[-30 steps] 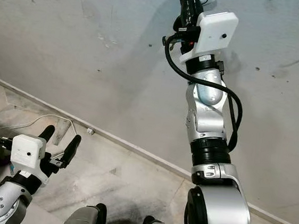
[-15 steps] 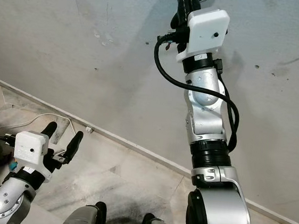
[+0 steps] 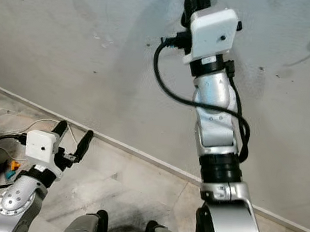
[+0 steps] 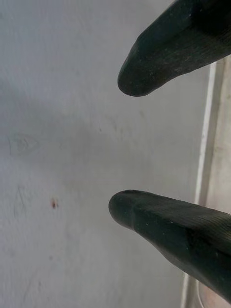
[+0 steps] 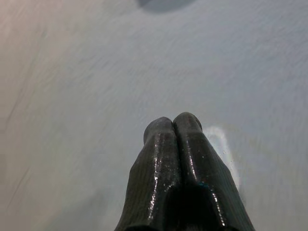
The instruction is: Hang keys on a hook
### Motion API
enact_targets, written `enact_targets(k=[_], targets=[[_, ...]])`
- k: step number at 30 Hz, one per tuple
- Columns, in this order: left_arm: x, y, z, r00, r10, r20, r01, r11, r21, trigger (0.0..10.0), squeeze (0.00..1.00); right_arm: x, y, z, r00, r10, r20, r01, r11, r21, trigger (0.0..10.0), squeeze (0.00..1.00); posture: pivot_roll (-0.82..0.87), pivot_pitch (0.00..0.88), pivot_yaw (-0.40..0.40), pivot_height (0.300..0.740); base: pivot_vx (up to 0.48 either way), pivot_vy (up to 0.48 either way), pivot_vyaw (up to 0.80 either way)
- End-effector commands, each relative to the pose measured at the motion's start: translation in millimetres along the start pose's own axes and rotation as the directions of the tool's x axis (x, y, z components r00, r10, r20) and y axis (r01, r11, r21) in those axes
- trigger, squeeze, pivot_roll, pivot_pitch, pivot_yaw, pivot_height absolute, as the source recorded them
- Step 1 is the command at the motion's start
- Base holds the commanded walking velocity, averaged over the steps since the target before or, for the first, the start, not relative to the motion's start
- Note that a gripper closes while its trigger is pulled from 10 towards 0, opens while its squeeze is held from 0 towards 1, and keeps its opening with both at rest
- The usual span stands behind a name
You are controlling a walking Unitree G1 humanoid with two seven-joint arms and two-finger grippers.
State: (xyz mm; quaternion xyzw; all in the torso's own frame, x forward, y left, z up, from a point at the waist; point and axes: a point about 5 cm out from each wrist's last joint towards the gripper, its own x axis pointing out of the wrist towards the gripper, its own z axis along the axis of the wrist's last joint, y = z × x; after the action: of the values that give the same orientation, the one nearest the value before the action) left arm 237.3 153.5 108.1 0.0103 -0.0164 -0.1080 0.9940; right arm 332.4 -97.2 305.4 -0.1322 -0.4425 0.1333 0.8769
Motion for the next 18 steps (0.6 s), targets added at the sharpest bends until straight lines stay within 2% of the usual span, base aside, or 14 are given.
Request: enact_targets(k=[1,9,18], targets=[[-3.2,0.9,-6,1.000,0.005,-0.020,-0.005,1.000,0.005,10.0,0.00,0.7,3.4,8,0.999,0.015,0.029,-0.015,1.000,-0.013,10.0,0.00,0.13,0.162,-0.006,0.740,0.000,0.000,0.00],[2.3,-1.9,-9,1.000,-0.010,-0.014,0.010,1.000,-0.003,10.0,0.00,-9.4,10.6,6,0.999,0.041,-0.012,-0.042,0.999,-0.007,10.0,0.00,0.11,0.157,-0.008,0.740,0.000,0.000,0.00],[3.3,-3.0,-10,1.000,-0.012,-0.010,0.012,1.000,-0.006,10.0,0.00,-12.0,13.0,1,0.998,0.052,-0.046,-0.051,0.998,0.024,10.0,0.00,0.11,0.156,-0.012,0.740,0.000,0.000,0.00]])
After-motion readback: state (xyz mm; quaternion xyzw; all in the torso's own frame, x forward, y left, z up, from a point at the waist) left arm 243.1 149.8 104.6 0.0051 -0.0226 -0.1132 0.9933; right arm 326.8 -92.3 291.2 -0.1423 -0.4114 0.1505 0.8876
